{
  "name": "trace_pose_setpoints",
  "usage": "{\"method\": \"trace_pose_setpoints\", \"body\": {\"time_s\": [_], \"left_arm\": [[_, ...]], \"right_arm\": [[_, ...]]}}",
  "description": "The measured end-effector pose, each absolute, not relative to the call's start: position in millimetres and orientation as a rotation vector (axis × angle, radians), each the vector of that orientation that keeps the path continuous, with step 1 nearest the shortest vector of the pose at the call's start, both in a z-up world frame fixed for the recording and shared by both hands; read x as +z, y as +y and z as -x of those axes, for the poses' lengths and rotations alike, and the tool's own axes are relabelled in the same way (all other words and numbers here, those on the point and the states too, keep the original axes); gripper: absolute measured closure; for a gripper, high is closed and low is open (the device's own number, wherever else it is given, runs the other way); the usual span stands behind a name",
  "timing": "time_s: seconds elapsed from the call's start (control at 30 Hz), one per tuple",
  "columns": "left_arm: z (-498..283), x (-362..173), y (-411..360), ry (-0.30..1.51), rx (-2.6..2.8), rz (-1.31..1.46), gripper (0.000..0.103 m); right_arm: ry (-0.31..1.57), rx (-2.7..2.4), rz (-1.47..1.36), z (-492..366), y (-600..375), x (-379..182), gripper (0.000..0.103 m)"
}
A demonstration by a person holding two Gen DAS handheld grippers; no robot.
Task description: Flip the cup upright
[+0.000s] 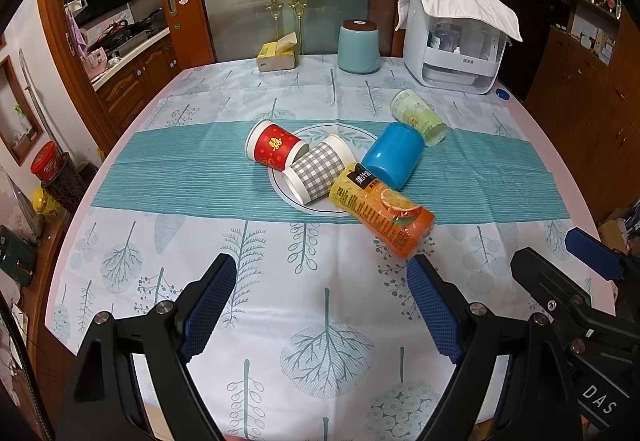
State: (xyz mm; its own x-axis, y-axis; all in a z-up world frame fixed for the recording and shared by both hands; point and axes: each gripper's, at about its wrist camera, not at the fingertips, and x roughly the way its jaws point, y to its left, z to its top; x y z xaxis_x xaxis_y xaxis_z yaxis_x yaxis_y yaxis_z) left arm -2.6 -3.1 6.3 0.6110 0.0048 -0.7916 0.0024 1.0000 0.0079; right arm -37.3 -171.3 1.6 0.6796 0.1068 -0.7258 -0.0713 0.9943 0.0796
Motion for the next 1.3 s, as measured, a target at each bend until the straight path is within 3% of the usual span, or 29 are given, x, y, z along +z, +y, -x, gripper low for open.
{"method": "trace_pose_setpoints", "body": {"time_s": [1.3], "left_arm": [[-17,-2,3,0.915,0.016,-0.013,0.017]], "right_arm": [[0.825,0.112,-0.025,17,-165,-2,0.029]]}}
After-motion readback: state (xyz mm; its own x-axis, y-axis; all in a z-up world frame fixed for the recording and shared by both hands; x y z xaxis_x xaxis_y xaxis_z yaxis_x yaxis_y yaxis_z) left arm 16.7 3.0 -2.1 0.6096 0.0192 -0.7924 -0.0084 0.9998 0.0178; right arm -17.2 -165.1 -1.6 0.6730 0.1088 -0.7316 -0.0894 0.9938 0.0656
